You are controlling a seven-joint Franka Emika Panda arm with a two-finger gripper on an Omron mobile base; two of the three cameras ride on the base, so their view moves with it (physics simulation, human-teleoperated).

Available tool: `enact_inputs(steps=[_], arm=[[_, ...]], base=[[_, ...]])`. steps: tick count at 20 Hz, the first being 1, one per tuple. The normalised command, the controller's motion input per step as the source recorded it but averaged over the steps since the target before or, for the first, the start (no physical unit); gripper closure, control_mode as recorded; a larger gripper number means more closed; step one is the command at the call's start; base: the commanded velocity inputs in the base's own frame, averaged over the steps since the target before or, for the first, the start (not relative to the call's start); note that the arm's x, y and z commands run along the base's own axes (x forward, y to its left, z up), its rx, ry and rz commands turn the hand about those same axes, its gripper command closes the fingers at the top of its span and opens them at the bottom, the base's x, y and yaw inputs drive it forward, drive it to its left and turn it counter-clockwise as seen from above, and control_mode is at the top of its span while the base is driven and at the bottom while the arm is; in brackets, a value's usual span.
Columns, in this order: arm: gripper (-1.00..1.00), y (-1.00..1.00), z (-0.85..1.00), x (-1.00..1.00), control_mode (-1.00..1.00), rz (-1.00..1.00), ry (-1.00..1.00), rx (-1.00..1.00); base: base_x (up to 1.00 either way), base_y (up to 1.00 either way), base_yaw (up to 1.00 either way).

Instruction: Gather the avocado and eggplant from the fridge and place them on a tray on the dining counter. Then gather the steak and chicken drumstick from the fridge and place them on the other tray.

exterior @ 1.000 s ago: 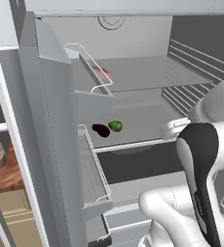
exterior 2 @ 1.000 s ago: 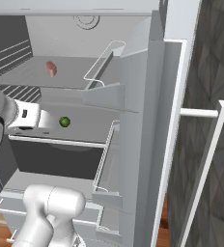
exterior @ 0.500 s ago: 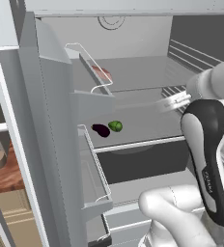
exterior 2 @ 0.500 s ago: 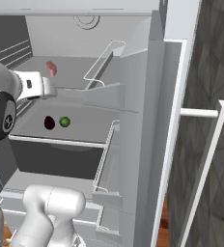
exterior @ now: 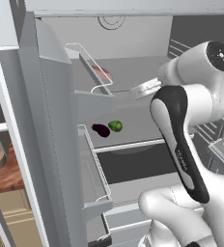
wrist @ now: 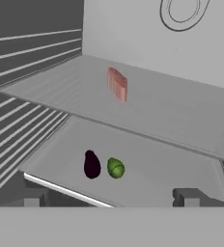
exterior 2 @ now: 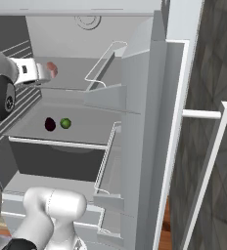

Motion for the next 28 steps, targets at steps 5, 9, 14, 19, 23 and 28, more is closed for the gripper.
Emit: enact_inputs(steps=[5,9,14,19,23,28], arm=[[-1.00,0.11,0.04,0.60,-1.00,0.00,0.03,0.00],[-1.00,0.03,-0.01,0.44,-1.00,0.00,0.11,0.00],[-1.00,0.15,0.00,0.36,-1.00,0.00,0.08,0.00],[-1.00,0.25,0.00,0.20,-1.00,0.00,0.02,0.00],[-1.00,0.11,0.00,0.09,-1.00,0.00,0.00,0.00],[-1.00,0.01,0.00,0.05,-1.00,0.00,0.00,0.00]], base=[[0.00,0.00,0.00],[0.00,0.00,0.00],[0.00,0.00,0.00],[0.00,0.00,0.00],[0.00,0.00,0.00],[0.00,0.00,0.00]])
